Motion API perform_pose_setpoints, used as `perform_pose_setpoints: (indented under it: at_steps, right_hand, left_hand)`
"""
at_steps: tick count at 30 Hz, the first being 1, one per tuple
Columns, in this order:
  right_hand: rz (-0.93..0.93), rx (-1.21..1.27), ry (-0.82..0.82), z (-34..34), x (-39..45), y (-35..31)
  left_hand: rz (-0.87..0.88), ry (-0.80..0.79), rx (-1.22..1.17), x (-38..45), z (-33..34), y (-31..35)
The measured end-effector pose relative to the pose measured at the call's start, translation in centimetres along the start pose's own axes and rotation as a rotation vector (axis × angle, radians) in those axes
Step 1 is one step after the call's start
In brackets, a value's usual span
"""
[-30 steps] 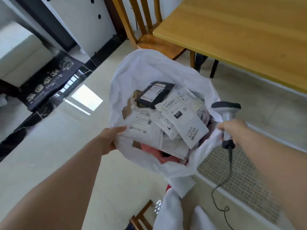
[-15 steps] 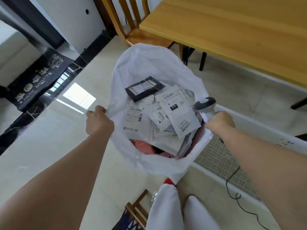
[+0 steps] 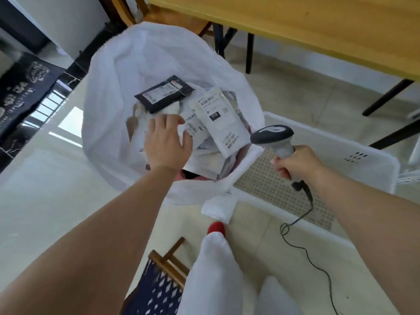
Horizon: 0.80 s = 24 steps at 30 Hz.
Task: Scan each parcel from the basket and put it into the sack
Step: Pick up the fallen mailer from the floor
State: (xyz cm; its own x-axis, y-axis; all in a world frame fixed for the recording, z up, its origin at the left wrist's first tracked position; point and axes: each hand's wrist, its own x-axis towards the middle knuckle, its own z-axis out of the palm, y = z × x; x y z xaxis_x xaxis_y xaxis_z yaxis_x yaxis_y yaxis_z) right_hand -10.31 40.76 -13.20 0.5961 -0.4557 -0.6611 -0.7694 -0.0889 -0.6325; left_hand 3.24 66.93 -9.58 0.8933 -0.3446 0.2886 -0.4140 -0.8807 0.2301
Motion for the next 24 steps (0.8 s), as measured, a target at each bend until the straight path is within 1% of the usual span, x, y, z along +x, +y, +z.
perform_pose_setpoints:
  at_steps: [3,5,7,9,10,13,15,17,21,24]
  right_hand:
    - [0.044,-0.01,-0.054,-0.2,-1.9,5.3]
    - [0.067,-0.038,-0.102,0.4,-3.2,9.4]
    - [0.062,-0.087,-0.161,1.6,-3.9,13.3]
    - [0.043,-0.143,-0.201,3.2,-3.9,17.0]
    - [0.04,-0.164,-0.217,4.2,-3.6,18.8]
    - [0.027,-0.205,-0.236,7.7,-0.6,24.4]
    - [0.026,-0.214,-0.24,10.5,2.9,28.0]
    - [0.032,-0.227,-0.258,13.5,6.6,31.6]
    - [0.012,-0.25,-0.293,18.4,15.0,37.9]
    - [0.01,-0.266,-0.328,20.8,20.6,41.7]
  left_hand:
    - [0.14,-0.08,-0.169,-6.3,2.0,4.8]
    - [0.213,-0.172,-0.204,-11.5,3.8,6.5]
    - [0.234,-0.254,-0.215,-16.4,6.1,6.6]
    - [0.161,-0.354,-0.195,-20.3,8.9,5.8]
    - [0.076,-0.442,-0.175,-22.0,10.6,5.2]
    - [-0.264,-0.75,-0.148,-25.4,18.7,2.8]
    - [-0.41,-0.865,-0.172,-26.9,25.0,1.2]
    - [-0.449,-0.931,-0.157,-28.3,31.3,-0.1]
    - [-0.437,-0.962,-0.089,-30.3,44.1,-2.9]
    - [-0.487,-0.958,-0.041,-31.9,52.4,-4.9]
